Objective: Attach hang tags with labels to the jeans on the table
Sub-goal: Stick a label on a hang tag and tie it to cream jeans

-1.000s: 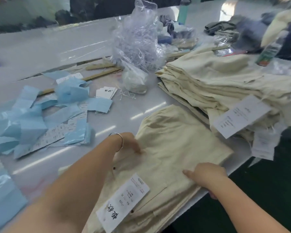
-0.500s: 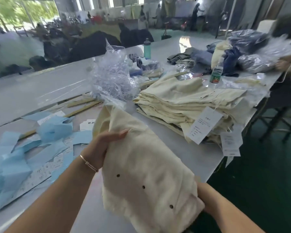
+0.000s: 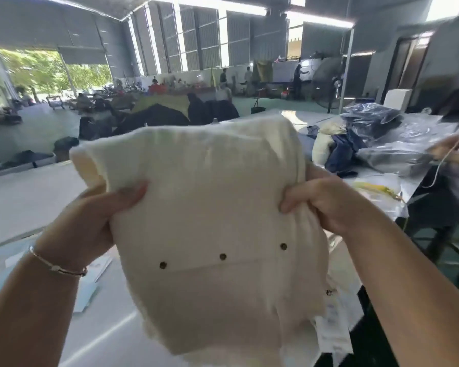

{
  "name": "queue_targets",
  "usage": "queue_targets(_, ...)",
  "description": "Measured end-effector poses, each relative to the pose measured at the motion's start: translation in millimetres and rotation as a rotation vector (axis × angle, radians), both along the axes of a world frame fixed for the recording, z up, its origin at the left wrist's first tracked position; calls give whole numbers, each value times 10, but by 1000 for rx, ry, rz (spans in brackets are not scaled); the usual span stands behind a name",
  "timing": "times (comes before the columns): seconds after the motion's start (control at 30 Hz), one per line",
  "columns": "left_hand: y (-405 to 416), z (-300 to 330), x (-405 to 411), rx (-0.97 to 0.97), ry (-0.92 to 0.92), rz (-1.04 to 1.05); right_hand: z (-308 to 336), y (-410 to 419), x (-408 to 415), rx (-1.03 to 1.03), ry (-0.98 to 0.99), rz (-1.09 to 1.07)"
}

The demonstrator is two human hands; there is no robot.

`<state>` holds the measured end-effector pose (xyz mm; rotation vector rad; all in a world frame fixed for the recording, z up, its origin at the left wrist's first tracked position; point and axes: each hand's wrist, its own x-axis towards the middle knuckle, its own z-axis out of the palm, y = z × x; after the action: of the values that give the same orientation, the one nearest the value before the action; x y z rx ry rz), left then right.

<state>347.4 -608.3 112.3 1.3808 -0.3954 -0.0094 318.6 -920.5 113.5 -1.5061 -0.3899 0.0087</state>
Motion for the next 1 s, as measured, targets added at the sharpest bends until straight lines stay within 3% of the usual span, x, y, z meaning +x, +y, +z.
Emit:
queue_targets(0.1,-514,329,242,-69,-319,4,621,-491,291,-11,-196,-144)
queue_targets(0.17,-861,335,508,-137,-369,50,853,-765,550,-60,-270,-173)
queue_targets(0.27,-1371,-82,994,-211,-172,174,718,-1095,1184,-276,-194,-419)
queue_targets(0.33,-1687,-641,1250,-109,88,266,259,-1229,1596,-587,-106,-563)
queue_targets(0.4,-1889,-1250,1397,99,437,332,-408,-1279,1855,-986,46,-510)
queue_targets(0.47,-1973,-1649,1448,306,629,370,-1044,-1281,1942,-1296,240,-323)
queue_targets(0.57,-1957,-1799,1583,471,635,391,-1424,-1319,1996,-1426,280,-251)
queue_targets(0.7,-1906,-1747,1611,556,595,384,-1256,-1216,2058,-1652,151,-351)
queue_targets(0.77,-1793,-1749,1542,582,564,361,-1103,-990,2029,-1617,13,-381)
queue_targets(0.83,-1559,-1746,1409,563,563,322,-965,-663,1966,-1441,-133,-336)
queue_targets(1.0,-363,-1656,729,685,388,459,-723,490,1665,-1109,-440,-36)
